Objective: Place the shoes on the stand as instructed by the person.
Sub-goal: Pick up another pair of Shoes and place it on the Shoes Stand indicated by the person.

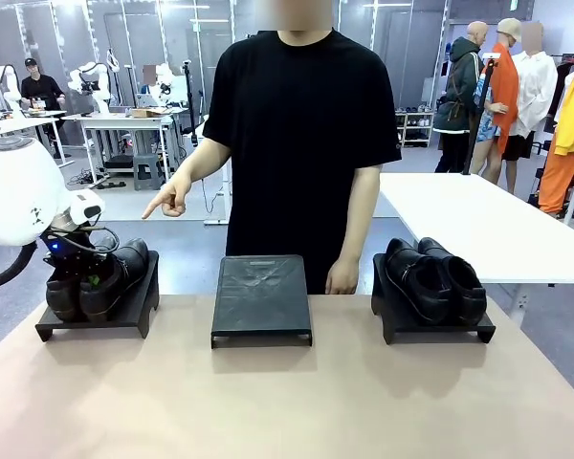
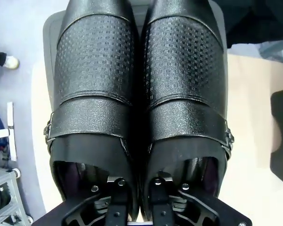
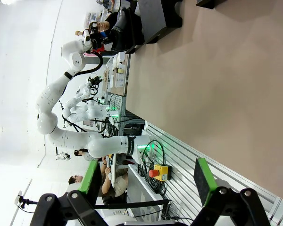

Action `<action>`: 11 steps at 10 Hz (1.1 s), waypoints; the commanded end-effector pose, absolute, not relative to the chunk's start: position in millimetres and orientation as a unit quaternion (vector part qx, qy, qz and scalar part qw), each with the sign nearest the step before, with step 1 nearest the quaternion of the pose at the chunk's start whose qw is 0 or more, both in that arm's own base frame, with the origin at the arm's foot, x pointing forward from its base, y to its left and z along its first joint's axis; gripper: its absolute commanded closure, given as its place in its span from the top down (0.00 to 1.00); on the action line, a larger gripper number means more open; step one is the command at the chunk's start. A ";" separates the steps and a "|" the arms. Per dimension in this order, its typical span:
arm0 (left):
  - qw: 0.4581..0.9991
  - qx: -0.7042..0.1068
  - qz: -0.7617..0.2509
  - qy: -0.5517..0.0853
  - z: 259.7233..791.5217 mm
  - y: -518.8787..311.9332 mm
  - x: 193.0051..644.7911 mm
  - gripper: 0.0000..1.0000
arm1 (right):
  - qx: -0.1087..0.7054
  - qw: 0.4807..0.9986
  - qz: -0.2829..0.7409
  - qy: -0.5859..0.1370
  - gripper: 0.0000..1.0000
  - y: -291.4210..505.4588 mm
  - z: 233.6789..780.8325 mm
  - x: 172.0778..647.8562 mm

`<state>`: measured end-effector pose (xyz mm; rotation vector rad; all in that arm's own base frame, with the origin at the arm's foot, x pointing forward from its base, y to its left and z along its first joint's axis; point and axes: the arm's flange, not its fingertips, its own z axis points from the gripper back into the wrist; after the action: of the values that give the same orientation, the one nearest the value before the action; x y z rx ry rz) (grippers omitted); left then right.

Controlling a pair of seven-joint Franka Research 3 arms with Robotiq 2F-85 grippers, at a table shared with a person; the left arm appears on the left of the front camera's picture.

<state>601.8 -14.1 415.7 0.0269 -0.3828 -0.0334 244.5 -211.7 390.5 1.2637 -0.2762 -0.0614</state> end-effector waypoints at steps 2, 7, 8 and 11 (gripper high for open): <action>0.980 0.013 -0.011 -0.200 417.4 -12.3 607.6 0.40 | 0.588 0.798 -0.017 -0.132 1.00 -212.6 391.5 242.0; 0.979 0.019 -0.004 -0.204 424.3 -8.2 597.1 1.00 | 0.588 0.798 -0.017 -0.132 1.00 -212.6 391.5 242.0; 0.979 0.018 -0.006 -0.204 426.9 -10.6 593.6 1.00 | 0.588 0.798 -0.017 -0.132 1.00 -212.6 391.5 242.0; 0.977 0.015 -0.013 -0.211 432.2 -16.4 581.8 1.00 | 0.588 0.798 -0.017 -0.132 1.00 -212.6 391.5 242.0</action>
<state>593.4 -12.8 432.7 0.0281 -0.4077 -0.0299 244.5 -211.7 390.5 1.2637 -0.2763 -0.0612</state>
